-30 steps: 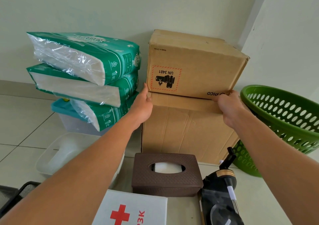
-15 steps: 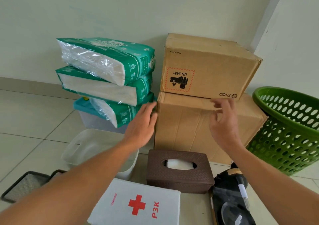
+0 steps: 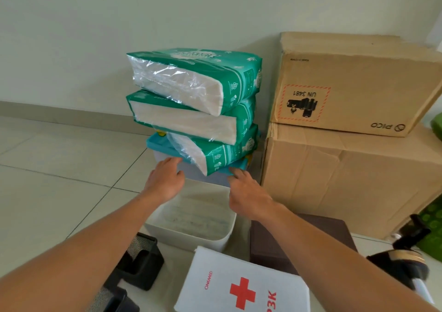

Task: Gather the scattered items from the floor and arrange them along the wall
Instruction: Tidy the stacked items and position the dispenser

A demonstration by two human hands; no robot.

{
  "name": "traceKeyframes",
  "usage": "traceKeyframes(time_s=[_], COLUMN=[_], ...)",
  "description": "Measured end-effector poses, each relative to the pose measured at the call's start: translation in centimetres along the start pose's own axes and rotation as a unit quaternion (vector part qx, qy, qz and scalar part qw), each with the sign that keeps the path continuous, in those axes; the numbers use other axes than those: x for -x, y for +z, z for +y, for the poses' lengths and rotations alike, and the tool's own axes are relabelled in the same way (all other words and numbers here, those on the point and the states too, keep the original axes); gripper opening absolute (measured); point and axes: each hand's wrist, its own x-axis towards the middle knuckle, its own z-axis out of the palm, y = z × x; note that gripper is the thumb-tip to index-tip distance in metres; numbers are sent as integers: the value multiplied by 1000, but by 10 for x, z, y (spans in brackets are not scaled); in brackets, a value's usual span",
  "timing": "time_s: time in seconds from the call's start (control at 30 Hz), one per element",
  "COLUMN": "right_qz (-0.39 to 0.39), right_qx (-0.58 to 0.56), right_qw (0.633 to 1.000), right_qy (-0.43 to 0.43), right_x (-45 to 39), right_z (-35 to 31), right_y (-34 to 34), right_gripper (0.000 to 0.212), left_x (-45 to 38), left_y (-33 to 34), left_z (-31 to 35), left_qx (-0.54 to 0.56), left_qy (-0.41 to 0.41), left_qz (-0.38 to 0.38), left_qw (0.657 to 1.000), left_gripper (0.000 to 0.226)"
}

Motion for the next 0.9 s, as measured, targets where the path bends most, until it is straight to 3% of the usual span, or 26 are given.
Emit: traceKeyframes(time_s=[0.13, 0.27, 0.47, 0.9], right_qz=[14, 18, -40, -13], right_qx=[105, 152, 107, 48], right_qw=[993, 984, 974, 979], right_qy=[44, 96, 198, 197], right_x=[-11, -20, -35, -22], right_z=[-5, -6, -22, -8], right_y=[10, 8, 4, -8], right_gripper=[58, 57, 51, 54], left_x=[-16, -19, -23, -43], left_y=[14, 35, 51, 71], left_z=[5, 8, 11, 50], left_qx=[89, 148, 79, 79], left_qy=[15, 17, 76, 52], left_qz=[-50, 6, -35, -86], left_qw=[995, 989, 993, 992], left_gripper=[52, 57, 56, 52])
